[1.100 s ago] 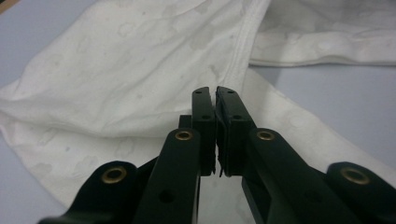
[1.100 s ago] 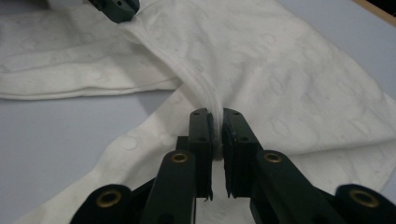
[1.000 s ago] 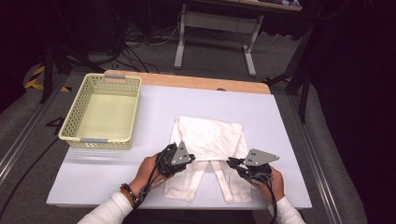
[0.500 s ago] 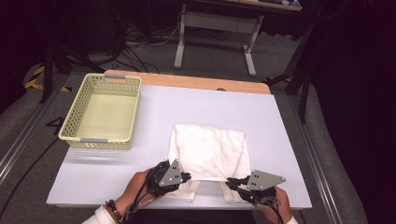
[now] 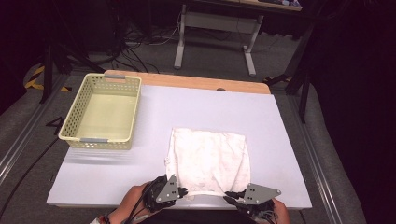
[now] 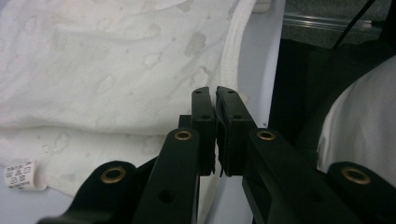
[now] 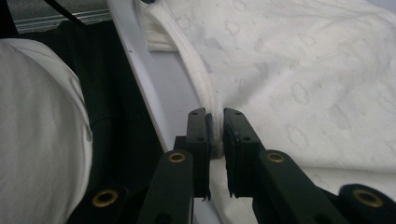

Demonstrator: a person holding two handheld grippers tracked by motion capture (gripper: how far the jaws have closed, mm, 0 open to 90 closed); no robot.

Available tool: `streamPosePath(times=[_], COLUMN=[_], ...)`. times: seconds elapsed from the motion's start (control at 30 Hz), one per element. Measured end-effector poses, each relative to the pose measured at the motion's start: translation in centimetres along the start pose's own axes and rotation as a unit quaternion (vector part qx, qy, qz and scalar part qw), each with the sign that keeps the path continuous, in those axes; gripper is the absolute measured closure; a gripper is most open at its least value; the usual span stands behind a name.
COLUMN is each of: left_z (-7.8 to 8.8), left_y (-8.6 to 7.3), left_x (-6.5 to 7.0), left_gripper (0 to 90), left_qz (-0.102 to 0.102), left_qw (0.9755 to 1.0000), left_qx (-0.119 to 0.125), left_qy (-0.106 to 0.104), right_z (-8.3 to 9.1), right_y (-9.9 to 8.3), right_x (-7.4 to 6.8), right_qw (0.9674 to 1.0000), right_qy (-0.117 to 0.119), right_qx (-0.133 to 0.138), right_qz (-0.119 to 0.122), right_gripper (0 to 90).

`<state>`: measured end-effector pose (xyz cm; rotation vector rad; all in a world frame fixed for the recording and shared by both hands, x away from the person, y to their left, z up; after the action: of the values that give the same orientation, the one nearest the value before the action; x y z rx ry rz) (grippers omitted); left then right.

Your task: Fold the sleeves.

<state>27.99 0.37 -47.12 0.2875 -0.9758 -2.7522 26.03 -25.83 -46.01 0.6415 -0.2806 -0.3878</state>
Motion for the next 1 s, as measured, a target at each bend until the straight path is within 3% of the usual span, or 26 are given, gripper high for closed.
streamPosePath(times=[0.1, 0.17, 0.3, 0.4, 0.5, 0.6, 0.67, 0.73, 0.83, 0.87, 1.0], left_z=[0.3, 1.0, 2.1, 2.0, 1.3, 0.4, -0.3, -1.0, -2.1, -2.4, -3.0], left_y=[0.0, 0.2, 0.7, 0.9, 1.3, 1.7, 1.8, 1.9, 1.7, 1.5, 0.8], left_x=[0.0, -0.5, -1.3, -1.7, -2.2, -2.7, -2.9, -3.0, -3.4, -3.5, -3.6], left_gripper=[79.8, 78.1, 77.7, 78.6, 79.6, 79.9, 80.3, 80.5, 80.1, 80.3, 81.8], left_qz=[0.010, 0.023, 0.031, 0.033, 0.037, 0.033, 0.032, 0.027, 0.023, 0.018, 0.022], left_qw=[0.9999, 0.9992, 0.9977, 0.9975, 0.9978, 0.9984, 0.9988, 0.9993, 0.9996, 0.9998, 0.9996], left_qx=[0.010, 0.032, 0.059, 0.063, 0.055, 0.045, 0.036, 0.025, 0.014, -0.001, -0.020], left_qy=[-0.003, -0.004, 0.004, 0.004, 0.006, 0.007, 0.006, 0.008, -0.005, 0.002, -0.003], right_z=[0.0, 0.2, 1.2, 1.8, 2.0, 1.7, 1.2, 0.5, -0.9, -1.4, -3.2], right_y=[-0.2, -0.2, 0.1, 0.4, 0.7, 1.2, 1.5, 1.8, 2.4, 2.6, 3.1], right_x=[-0.1, 0.0, 0.3, 0.9, 1.3, 2.2, 3.0, 4.1, 6.2, 6.8, 9.5], right_qw=[1.0000, 1.0000, 0.9993, 0.9983, 0.9972, 0.9972, 0.9971, 0.9972, 0.9968, 0.9966, 0.9963], right_qy=[0.003, 0.002, 0.005, -0.009, -0.007, -0.037, -0.045, -0.052, -0.067, -0.071, -0.071], right_qx=[-0.002, 0.003, 0.035, 0.055, 0.069, 0.061, 0.057, 0.049, 0.036, 0.032, 0.018], right_qz=[-0.001, -0.002, -0.012, -0.020, -0.029, -0.021, -0.023, -0.025, -0.025, -0.027, -0.045], right_gripper=[76.6, 71.8, 71.4, 73.5, 77.3, 83.0, 85.1, 86.6, 88.5, 88.7, 90.0])
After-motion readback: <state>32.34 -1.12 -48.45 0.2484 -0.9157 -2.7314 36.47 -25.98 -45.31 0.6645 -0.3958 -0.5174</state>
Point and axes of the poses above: each handheld gripper's, and its own axes: z roughly backward along the jaws, y roughly out of its top, x roughly to its right, the point moved 4 cm from there along -z, roughly forward along the jaws, and after that the axes turned 9 degrees about -x, right-handed, at the moved point
